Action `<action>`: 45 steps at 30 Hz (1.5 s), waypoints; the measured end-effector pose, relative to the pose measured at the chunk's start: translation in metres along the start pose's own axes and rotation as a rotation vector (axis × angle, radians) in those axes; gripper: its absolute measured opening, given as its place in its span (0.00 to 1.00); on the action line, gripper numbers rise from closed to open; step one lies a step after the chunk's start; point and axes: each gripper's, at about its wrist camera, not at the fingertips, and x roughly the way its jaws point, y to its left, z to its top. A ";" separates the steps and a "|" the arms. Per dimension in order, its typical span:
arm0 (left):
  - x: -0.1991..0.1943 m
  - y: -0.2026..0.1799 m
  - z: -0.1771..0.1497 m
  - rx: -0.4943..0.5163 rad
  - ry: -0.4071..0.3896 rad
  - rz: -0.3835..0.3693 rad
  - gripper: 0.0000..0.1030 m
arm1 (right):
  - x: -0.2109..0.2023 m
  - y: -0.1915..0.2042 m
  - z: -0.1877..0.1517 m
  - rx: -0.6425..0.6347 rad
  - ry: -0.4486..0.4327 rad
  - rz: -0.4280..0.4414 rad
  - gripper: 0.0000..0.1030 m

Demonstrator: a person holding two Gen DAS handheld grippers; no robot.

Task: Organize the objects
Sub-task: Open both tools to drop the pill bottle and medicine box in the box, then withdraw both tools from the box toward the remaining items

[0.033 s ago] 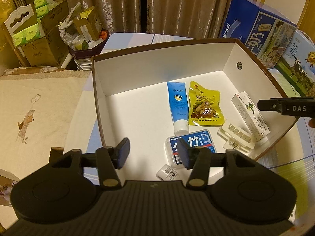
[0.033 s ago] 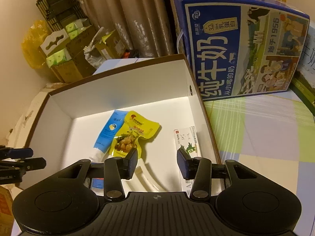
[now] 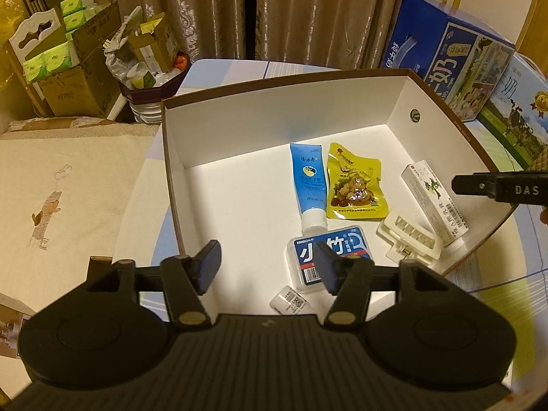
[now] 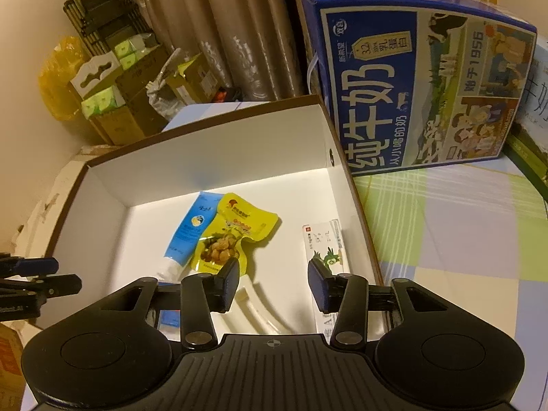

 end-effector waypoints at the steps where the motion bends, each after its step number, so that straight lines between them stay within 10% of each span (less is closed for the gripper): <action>1: -0.001 0.000 0.000 -0.003 0.000 0.003 0.62 | -0.003 0.000 -0.001 0.001 -0.002 0.005 0.41; 10: -0.030 -0.006 -0.008 -0.024 -0.039 -0.011 0.79 | -0.044 -0.004 -0.018 0.068 -0.050 0.091 0.45; 24: -0.086 -0.023 -0.035 -0.008 -0.129 -0.026 0.96 | -0.115 -0.011 -0.052 0.220 -0.161 0.130 0.87; 45: -0.125 -0.029 -0.093 -0.052 -0.120 -0.063 0.97 | -0.177 -0.020 -0.120 0.232 -0.181 0.043 0.88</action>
